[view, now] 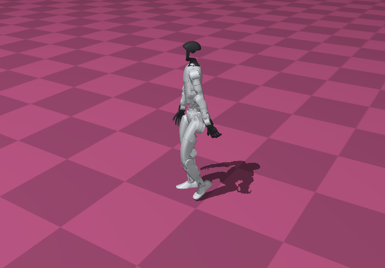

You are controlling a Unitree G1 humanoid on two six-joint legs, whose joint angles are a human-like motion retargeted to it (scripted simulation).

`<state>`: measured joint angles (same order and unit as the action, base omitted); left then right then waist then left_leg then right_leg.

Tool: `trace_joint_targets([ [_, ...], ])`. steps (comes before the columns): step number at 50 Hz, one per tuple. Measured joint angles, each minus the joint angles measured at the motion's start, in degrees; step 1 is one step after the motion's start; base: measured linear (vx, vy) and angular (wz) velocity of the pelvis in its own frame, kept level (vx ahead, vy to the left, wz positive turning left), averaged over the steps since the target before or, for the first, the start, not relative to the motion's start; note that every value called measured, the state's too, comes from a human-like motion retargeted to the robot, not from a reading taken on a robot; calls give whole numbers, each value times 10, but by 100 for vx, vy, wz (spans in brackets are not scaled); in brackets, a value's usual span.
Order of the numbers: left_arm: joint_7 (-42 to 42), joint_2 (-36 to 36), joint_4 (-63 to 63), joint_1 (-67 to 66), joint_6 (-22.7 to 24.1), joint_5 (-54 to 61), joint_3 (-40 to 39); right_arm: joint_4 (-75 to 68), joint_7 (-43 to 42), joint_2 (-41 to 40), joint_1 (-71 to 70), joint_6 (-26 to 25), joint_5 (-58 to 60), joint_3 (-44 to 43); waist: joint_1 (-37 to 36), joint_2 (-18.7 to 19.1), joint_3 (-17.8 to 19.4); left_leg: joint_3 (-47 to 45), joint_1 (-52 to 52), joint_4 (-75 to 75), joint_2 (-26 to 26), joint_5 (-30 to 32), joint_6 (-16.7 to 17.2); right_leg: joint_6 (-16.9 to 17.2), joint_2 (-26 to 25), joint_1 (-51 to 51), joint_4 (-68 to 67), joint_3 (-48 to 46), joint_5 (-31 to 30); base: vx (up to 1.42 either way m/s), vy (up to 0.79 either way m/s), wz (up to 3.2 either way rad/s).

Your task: Walk run

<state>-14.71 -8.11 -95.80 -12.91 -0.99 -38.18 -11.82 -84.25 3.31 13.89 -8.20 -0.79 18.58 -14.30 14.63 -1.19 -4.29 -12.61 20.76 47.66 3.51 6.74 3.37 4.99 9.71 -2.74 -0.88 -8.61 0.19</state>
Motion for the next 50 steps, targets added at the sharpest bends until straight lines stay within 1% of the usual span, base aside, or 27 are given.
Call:
trace_joint_targets([
  [3,16,1,-1,-25,0,2,-11,42,-21,15,-19,3,0,9,-23,7,0,-20,40,-86,-14,-44,-29,-6,-20,24,8,-37,18,46,-8,105],
  [5,25,2,-5,-34,-5,1,-21,64,-37,22,-27,7,1,8,-31,14,0,-73,50,-168,-39,-53,-56,-12,-38,40,10,-60,32,44,-7,138],
  [6,29,3,-8,-35,-6,6,-26,72,-45,24,-30,9,2,5,-31,18,2,-98,50,-211,-41,-56,-62,-14,-49,47,11,-72,40,44,-8,154],
  [10,38,14,-16,-29,-8,48,-39,89,-64,26,-41,18,-5,-1,-16,35,8,-189,38,-358,-11,-89,-74,-12,-92,76,10,-140,70,45,-9,172],
  [13,23,34,-13,-20,2,77,-46,86,-53,20,-42,21,-15,7,-7,36,9,-280,8,-410,1,-88,-77,6,-107,95,-1,-184,81,47,-10,133],
  [14,15,42,-8,-18,9,82,-47,83,-46,16,-40,24,-13,10,-10,31,9,-283,0,-416,8,-82,-102,15,-104,99,-9,-190,77,56,-10,72],
  [15,6,50,-2,-16,17,85,-48,80,-39,13,-37,27,-8,13,-15,24,7,-277,-6,-418,17,-76,-139,26,-98,103,-18,-192,70,62,-9,22],
  [17,-1,62,11,-14,37,83,-52,70,-24,4,-26,39,18,23,-43,8,2,-230,-11,-426,33,-95,-181,57,-86,110,-48,-181,29,66,-23,-61],
  [18,2,64,16,-13,47,80,-56,64,-18,-1,-19,45,39,28,-63,-3,-1,-201,-17,-428,35,-114,-183,76,-82,116,-67,-175,-8,68,-36,-99],
  [19,8,64,18,-6,53,81,-56,58,-15,-6,-11,47,61,31,-75,-1,-5,-192,-16,-427,22,-120,-184,89,-89,103,-96,-164,-63,66,-30,-74],
  [20,15,63,19,2,58,83,-55,51,-15,-11,-2,47,85,33,-83,7,-10,-193,-11,-425,0,-120,-184,100,-102,80,-132,-150,-128,53,-7,45],
  [21,20,58,18,18,55,91,-48,44,-24,-14,8,44,100,35,-71,27,-11,-165,-4,-416,-14,-121,-184,100,-120,46,-182,-137,-173,47,5,130],
  [23,36,48,20,47,44,104,-38,26,-44,-18,32,43,117,42,-52,65,-9,-105,-6,-401,-29,-135,-184,100,-148,1,-279,-107,-236,53,10,198],
  [25,58,36,36,77,31,113,-27,3,-53,-18,62,50,115,40,-57,84,-4,-88,-27,-392,-43,-144,-178,100,-186,-23,-342,-33,-230,64,2,196],
  [27,77,29,66,104,28,115,-15,-19,-45,-16,100,57,99,35,-51,92,7,-54,-69,-404,-20,-146,-184,98,-194,-31,-374,26,-175,63,23,249],
  [28,86,28,87,116,29,111,-13,-29,-39,-16,119,58,89,32,-51,94,11,-33,-87,-411,-8,-146,-184,93,-186,-32,-377,46,-160,58,25,268],
  [30,100,25,134,137,35,100,-9,-48,-26,-21,156,62,72,27,-31,102,13,19,-111,-417,7,-141,-184,65,-159,-47,-377,53,-116,57,15,308],
  [33,113,16,201,171,50,94,3,-74,-1,-31,201,70,57,20,5,112,11,95,-133,-418,22,-135,-184,-12,-98,-68,-325,20,-55,52,-3,326],
  [34,118,11,217,185,56,93,6,-83,11,-35,212,71,52,22,14,109,10,124,-140,-418,33,-133,-184,-20,-86,-72,-290,22,-50,54,-13,300],
  [35,122,7,232,199,61,93,9,-94,24,-39,221,71,46,26,21,103,8,155,-146,-418,45,-131,-184,-20,-76,-76,-252,30,-51,56,-14,278],
  [37,132,3,251,221,68,92,14,-113,56,-43,230,66,48,38,22,84,5,200,-162,-413,74,-132,-184,-2,-71,-82,-171,83,-58,54,-14,231],
  [40,143,4,270,238,70,101,13,-131,104,-47,224,54,83,54,9,52,9,244,-194,-408,114,-135,-184,20,-65,-99,-74,176,-50,60,-17,149],
  [43,144,9,273,231,80,119,11,-120,126,-40,202,44,129,72,9,41,26,282,-231,-402,135,-136,-184,54,-57,-128,-2,183,-74,52,-9,109],
  [45,137,12,261,216,86,129,10,-98,114,-32,188,33,154,80,13,43,34,300,-253,-401,140,-134,-184,94,-63,-142,39,162,-76,57,-5,71],
  [47,129,15,230,197,85,127,9,-72,80,-23,174,18,162,82,14,50,38,305,-273,-403,140,-122,-181,87,-74,-147,55,149,-66,72,-8,55],
  [48,124,15,207,188,82,122,11,-60,58,-19,168,12,159,80,22,55,38,316,-280,-401,138,-114,-174,62,-88,-145,55,194,-74,71,-10,98],
  [50,107,14,154,171,66,102,20,-41,15,-11,156,2,147,69,37,58,30,324,-292,-393,139,-90,-154,45,-102,-138,33,253,-101,72,-15,134],
])
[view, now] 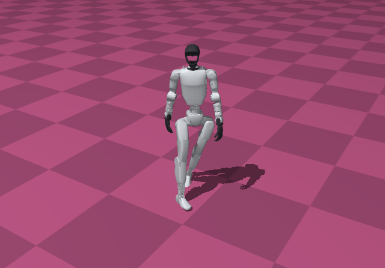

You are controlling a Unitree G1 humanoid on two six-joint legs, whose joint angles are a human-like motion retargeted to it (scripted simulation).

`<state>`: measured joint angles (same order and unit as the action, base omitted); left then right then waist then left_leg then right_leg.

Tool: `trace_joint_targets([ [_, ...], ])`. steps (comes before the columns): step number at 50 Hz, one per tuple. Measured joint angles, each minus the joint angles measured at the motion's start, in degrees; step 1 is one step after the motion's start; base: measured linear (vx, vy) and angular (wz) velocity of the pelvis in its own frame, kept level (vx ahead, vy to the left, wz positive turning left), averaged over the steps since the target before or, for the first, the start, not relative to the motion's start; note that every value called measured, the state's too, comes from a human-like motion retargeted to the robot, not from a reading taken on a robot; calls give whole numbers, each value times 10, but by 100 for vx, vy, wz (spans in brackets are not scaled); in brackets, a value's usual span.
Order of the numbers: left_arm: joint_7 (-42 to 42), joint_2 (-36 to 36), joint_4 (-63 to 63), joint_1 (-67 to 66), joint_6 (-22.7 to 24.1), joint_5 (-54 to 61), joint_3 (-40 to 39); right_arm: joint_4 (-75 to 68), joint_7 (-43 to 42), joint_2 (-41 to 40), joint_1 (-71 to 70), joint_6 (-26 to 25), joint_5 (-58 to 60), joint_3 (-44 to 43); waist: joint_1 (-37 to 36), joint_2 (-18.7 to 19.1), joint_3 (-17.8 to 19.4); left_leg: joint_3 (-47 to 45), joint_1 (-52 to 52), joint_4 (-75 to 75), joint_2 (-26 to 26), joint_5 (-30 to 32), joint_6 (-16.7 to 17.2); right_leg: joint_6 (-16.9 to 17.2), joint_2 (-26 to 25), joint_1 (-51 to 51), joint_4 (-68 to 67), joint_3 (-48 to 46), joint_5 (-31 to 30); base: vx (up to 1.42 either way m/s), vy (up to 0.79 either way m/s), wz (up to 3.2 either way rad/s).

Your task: Walk run

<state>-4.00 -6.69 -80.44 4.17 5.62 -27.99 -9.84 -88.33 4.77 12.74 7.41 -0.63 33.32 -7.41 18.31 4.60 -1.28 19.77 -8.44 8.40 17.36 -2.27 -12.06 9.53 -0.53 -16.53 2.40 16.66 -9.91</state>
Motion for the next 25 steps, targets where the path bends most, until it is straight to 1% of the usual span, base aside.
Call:
trace_joint_targets([
  [2,-25,-1,-57,-21,-38,-35,10,9,-38,2,-7,-6,-20,-12,22,9,-10,16,-6,23,-10,45,32,-14,7,3,-29,-50,6,83,-25,179],
  [3,-36,0,-83,-33,-65,-53,13,10,-53,3,-11,-10,-30,-15,35,16,-15,23,-6,39,-20,81,55,-29,6,9,-40,-51,27,86,-27,171],
  [5,-56,6,-128,-58,-113,-81,23,3,-70,6,-23,-20,-50,-19,32,24,-27,1,6,79,-36,180,123,-61,4,22,-57,-74,58,86,-20,127],
  [7,-73,11,-159,-79,-123,-94,48,-9,-64,14,-37,-27,-63,-20,23,20,-42,-49,46,155,-43,260,222,-79,24,36,-68,-104,83,89,-1,135],
  [8,-81,12,-167,-88,-114,-99,58,-11,-55,19,-46,-27,-67,-17,22,11,-47,-95,69,195,-41,284,258,-79,47,44,-73,-117,95,80,17,168],
  [9,-90,13,-167,-97,-103,-104,65,-13,-44,23,-58,-27,-69,-10,23,3,-50,-150,96,238,-47,304,271,-77,67,51,-78,-134,106,64,25,191],
  [10,-98,12,-162,-107,-92,-110,70,-15,-32,25,-71,-25,-72,-2,25,-5,-53,-208,124,284,-56,323,271,-73,87,56,-83,-154,118,55,-14,172],
  [11,-99,12,-147,-131,-85,-119,69,-17,-29,20,-79,-26,-72,10,19,-13,-57,-199,149,317,-71,297,271,-87,76,73,-75,-171,124,56,-47,139],
  [12,-98,11,-133,-153,-78,-127,65,-18,-27,15,-88,-28,-70,19,11,-21,-59,-199,176,350,-84,269,262,-98,68,88,-68,-186,128,61,-67,96],
  [13,-91,10,-119,-169,-71,-135,57,-17,-28,10,-100,-33,-64,23,-1,-29,-57,-217,206,379,-94,234,234,-103,65,100,-64,-198,133,61,-43,70],
  [16,-50,9,-104,-201,-48,-120,36,2,-43,1,-129,-42,-38,24,-55,-51,-53,-264,286,377,-103,169,196,-110,58,130,-53,-209,146,69,-22,28],
  [18,-32,9,-109,-213,-43,-83,23,19,-50,-1,-147,-35,-31,26,-78,-59,-48,-282,329,334,-112,131,165,-110,51,152,-45,-226,156,61,-18,58],
  [20,-30,10,-117,-221,-47,-46,5,39,-53,-1,-165,-24,-35,30,-90,-61,-43,-301,359,261,-127,105,131,-110,39,174,-39,-252,168,60,-20,79],
  [22,-40,14,-125,-231,-46,-19,-17,61,-54,1,-181,-19,-40,29,-107,-62,-39,-306,379,160,-131,99,98,-110,26,196,-35,-268,182,67,-19,54],
  [23,-46,17,-129,-234,-44,-9,-28,73,-56,1,-188,-19,-39,23,-114,-62,-37,-334,385,107,-147,98,83,-110,18,207,-33,-276,188,72,-17,45],
  [25,-52,25,-135,-241,-37,4,-51,95,-63,-1,-201,-20,-36,9,-123,-63,-35,-400,390,15,-157,86,62,-110,6,229,-29,-290,199,81,-15,46],
])
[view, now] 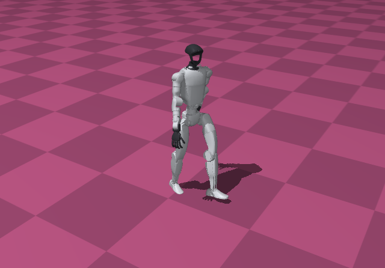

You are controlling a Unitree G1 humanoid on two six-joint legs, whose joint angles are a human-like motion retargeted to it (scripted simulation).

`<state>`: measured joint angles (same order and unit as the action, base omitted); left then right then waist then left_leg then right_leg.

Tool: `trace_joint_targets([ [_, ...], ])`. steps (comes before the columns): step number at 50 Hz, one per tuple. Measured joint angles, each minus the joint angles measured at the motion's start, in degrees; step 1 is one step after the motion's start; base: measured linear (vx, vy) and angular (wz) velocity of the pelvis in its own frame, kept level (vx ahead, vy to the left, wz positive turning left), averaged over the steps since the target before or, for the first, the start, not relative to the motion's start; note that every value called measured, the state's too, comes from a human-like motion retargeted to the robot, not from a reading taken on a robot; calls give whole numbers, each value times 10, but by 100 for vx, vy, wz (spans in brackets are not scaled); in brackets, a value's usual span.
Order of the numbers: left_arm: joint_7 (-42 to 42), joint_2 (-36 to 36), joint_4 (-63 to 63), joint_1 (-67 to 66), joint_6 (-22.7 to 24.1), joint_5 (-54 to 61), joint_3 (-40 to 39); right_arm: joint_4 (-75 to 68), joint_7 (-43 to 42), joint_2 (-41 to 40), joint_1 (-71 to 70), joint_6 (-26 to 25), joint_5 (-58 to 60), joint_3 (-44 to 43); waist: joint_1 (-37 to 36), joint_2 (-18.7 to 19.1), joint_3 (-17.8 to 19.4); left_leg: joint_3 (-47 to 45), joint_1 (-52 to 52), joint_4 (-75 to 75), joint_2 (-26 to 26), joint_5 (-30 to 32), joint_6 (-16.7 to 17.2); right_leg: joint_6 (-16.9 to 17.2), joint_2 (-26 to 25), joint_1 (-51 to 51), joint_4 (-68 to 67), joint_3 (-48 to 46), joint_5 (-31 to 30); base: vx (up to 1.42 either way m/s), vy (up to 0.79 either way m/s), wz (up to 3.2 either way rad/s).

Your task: Walk run

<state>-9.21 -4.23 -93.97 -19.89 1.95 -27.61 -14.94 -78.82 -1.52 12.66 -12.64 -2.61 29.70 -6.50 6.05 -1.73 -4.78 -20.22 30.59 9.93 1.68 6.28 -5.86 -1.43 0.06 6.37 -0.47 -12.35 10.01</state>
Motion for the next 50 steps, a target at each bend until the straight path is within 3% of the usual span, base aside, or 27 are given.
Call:
trace_joint_targets([
  [3,17,17,-13,-3,12,8,-35,25,-17,-7,-9,7,1,-17,13,-9,-5,2,-1,-91,44,-24,-33,5,-5,27,2,-30,-5,88,-11,63],
  [5,23,24,-25,-2,19,9,-45,30,-26,-12,-4,18,-8,-18,13,-18,-10,-7,-8,-83,50,3,-68,22,1,41,-10,-36,-31,97,-7,15],
  [6,21,24,-31,-1,20,3,-46,25,-30,-14,3,30,-14,-19,5,-22,-13,-10,-13,-71,49,8,-62,39,4,48,-19,-30,-59,104,-5,-26],
  [8,11,20,-34,1,14,-13,-45,-3,-39,-22,18,64,-18,-27,-2,-32,-24,13,-23,-56,54,14,-55,72,11,57,-43,-20,-143,109,-4,-21],
  [10,-2,12,-34,9,4,-26,-35,-48,-44,-31,39,81,-34,-33,-1,-40,-35,63,-32,-38,72,-7,-68,100,23,57,-84,-8,-265,113,-3,12],
  [12,-2,-1,-34,32,-4,-33,-19,-101,-24,-31,62,65,-77,-29,3,-22,-32,88,-55,-15,54,-36,-68,94,20,41,-166,-5,-364,104,-3,69],
  [14,12,-11,-30,66,-7,-33,1,-142,24,-27,87,44,-101,-29,22,-3,-20,77,-113,-23,48,-56,-76,89,6,-1,-297,-7,-400,98,-4,135],
  [17,32,-30,9,131,-13,-30,23,-167,93,-26,129,37,-85,-40,36,36,-11,123,-158,-32,29,-81,-73,114,-63,-68,-366,43,-365,89,-8,96],
  [20,52,-39,79,186,-8,-38,36,-174,109,-28,182,58,-62,-43,44,51,-4,141,-203,-45,27,-100,-70,126,-82,-133,-394,84,-277,84,-15,97],
  [24,71,-49,168,247,18,-26,50,-183,123,-35,247,72,-26,-35,84,56,1,201,-257,-64,46,-116,-69,100,-14,-211,-325,60,-176,81,-22,127],
  [29,68,-65,249,302,41,0,57,-186,177,-33,288,51,11,-31,127,32,14,246,-327,-60,83,-150,-62,92,94,-262,-104,18,-152,75,-29,92],
  [33,61,-74,281,305,53,3,59,-186,197,-28,290,49,19,-33,123,43,18,240,-376,-59,65,-168,-35,95,62,-299,45,71,-116,90,-45,-3],
  [35,60,-75,276,294,55,-5,61,-186,194,-25,285,47,14,-35,130,43,16,245,-396,-48,63,-162,-17,86,65,-301,34,59,-119,91,-50,3],
  [37,58,-71,254,277,54,-18,60,-185,179,-22,270,40,8,-42,135,44,3,244,-402,-32,61,-126,11,34,57,-307,-19,71,-130,94,-50,45],
  [38,57,-67,236,266,52,-24,64,-184,167,-21,265,38,4,-49,148,48,-2,255,-407,-19,55,-97,29,42,67,-302,-30,28,-152,100,-53,99],
  [40,54,-58,188,242,46,-40,68,-170,139,-21,260,37,-11,-58,171,55,-11,269,-411,19,42,-3,69,36,58,-280,-45,46,-177,103,-58,97],
  [43,51,-42,105,201,21,-76,70,-159,104,-20,228,40,-51,-54,180,59,-11,275,-369,158,32,172,142,-2,47,-252,-76,102,-131,98,-57,31],
  [45,44,-32,58,174,2,-89,78,-151,92,-20,194,29,-65,-54,176,50,-6,242,-316,301,25,237,160,-19,58,-209,-78,34,-111,88,-47,-17],
  [47,23,-23,33,144,-8,-112,77,-135,80,-22,153,14,-68,-56,172,39,0,207,-272,381,9,229,124,-34,45,-172,-65,24,-98,81,-44,-23],
  [48,13,-17,29,126,-10,-125,76,-124,71,-23,133,10,-68,-58,172,21,-7,173,-254,379,11,206,94,-38,56,-160,-58,28,-93,77,-42,-14],
  [50,-3,-6,29,90,-8,-143,74,-97,48,-26,94,6,-67,-57,162,10,-1,136,-209,403,-2,147,63,-42,49,-134,-48,36,-85,77,-39,-51],
])
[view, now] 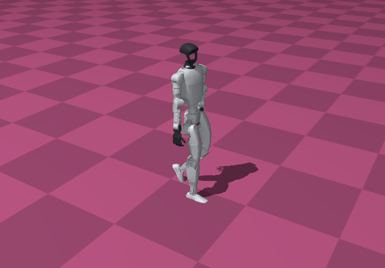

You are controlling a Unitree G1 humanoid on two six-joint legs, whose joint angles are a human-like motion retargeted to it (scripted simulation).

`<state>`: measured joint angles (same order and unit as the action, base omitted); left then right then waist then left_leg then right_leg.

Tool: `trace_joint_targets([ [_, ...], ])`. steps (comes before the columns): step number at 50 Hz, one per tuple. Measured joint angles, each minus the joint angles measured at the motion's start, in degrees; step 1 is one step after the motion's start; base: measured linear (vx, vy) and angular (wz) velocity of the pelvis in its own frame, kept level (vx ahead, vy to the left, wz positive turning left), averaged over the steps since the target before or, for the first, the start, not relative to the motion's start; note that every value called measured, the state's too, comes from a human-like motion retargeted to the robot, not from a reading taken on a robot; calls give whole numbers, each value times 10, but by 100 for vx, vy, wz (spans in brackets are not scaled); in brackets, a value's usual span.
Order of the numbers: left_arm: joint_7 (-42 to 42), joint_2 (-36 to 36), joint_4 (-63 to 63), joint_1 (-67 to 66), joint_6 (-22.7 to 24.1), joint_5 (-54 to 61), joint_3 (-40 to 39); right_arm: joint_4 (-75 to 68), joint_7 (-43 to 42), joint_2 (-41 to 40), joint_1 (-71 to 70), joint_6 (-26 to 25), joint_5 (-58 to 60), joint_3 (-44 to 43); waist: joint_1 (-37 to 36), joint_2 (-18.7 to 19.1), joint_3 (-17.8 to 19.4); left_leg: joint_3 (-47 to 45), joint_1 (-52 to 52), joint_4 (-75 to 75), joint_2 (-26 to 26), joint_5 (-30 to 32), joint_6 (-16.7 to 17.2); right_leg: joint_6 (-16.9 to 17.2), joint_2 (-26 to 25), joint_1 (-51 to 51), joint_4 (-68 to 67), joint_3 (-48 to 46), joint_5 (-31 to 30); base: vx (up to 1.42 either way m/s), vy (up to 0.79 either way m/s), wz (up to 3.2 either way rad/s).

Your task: Walk run

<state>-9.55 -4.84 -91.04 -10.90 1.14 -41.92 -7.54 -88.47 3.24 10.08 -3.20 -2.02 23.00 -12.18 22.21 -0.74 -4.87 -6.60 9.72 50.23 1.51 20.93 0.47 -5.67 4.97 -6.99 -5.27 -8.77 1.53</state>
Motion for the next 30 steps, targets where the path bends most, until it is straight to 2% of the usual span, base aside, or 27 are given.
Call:
trace_joint_targets([
  [3,0,17,10,-58,22,-10,-10,67,-30,-1,-37,9,5,22,-57,-25,17,-57,66,-15,-3,-73,-18,-9,-18,41,20,52,5,82,-35,-145],
  [5,2,27,15,-91,38,-11,-21,115,-46,5,-59,18,11,41,-82,-28,27,-67,109,-64,-6,-120,-28,-15,-35,64,28,70,13,79,-28,-102],
  [8,-6,37,7,-126,49,-4,-35,170,-69,21,-88,31,32,59,-97,-14,37,-42,151,-218,4,-130,-45,-20,-66,96,37,75,32,82,-21,-40],
  [10,-16,39,-6,-139,46,0,-43,194,-86,32,-104,34,49,61,-103,1,40,-58,168,-336,-6,-131,-60,-23,-88,117,39,75,49,83,-17,-18],
  [12,-23,37,-23,-146,37,-4,-52,204,-100,37,-110,34,59,59,-108,5,36,-97,178,-432,1,-157,-57,-24,-97,137,40,74,63,95,-17,-15],
  [13,-25,35,-32,-146,31,-7,-57,205,-106,37,-111,33,61,57,-111,3,32,-86,184,-474,18,-178,-45,-23,-98,147,41,74,67,97,-16,-11],
  [15,-27,28,-52,-140,19,-10,-66,198,-112,34,-108,33,57,51,-109,-4,24,-89,187,-524,35,-212,-45,-17,-97,164,39,68,62,102,-13,-8],
  [17,-29,19,-64,-129,3,-7,-72,175,-110,27,-96,33,41,42,-126,-7,18,-96,183,-492,26,-202,-58,3,-98,180,24,81,39,113,-8,-54],
  [19,-28,12,-64,-121,-9,1,-80,144,-95,18,-70,33,22,34,-149,-13,3,-114,179,-457,18,-185,-76,37,-91,190,3,90,-20,103,-5,-85],
  [20,-25,8,-64,-118,-11,5,-84,126,-84,14,-53,34,13,31,-162,-16,-6,-122,173,-453,16,-158,-74,56,-87,196,-10,90,-63,125,-3,-76],
  [22,-20,1,-59,-105,-2,22,-90,83,-51,6,-16,34,2,24,-167,-20,-24,-101,155,-444,29,-148,-103,101,-77,194,-57,77,-184,141,2,-21],
  [23,-19,-3,-56,-95,2,34,-93,60,-32,1,2,31,-1,26,-156,-21,-29,-58,153,-427,35,-160,-110,124,-79,186,-93,86,-241,136,3,37],
  [25,-19,-12,-46,-62,2,62,-92,8,-3,-5,30,20,-15,39,-138,-9,-18,-5,138,-396,30,-189,-109,148,-104,149,-207,88,-314,107,-1,62],
  [27,-16,-24,-30,-19,-4,86,-75,-41,30,-3,54,13,-21,45,-130,-14,-3,-54,81,-403,34,-213,-117,172,-89,96,-362,68,-315,104,-7,61],
  [28,-10,-31,-20,7,-8,96,-68,-58,51,-5,66,12,-14,45,-129,13,1,-52,59,-416,5,-219,-113,165,-113,83,-350,51,-315,91,-6,44],
  [30,5,-42,1,65,-14,110,-57,-78,98,-6,92,12,13,46,-125,31,12,-34,28,-424,0,-235,-111,141,-127,37,-376,44,-255,82,-4,51],
])
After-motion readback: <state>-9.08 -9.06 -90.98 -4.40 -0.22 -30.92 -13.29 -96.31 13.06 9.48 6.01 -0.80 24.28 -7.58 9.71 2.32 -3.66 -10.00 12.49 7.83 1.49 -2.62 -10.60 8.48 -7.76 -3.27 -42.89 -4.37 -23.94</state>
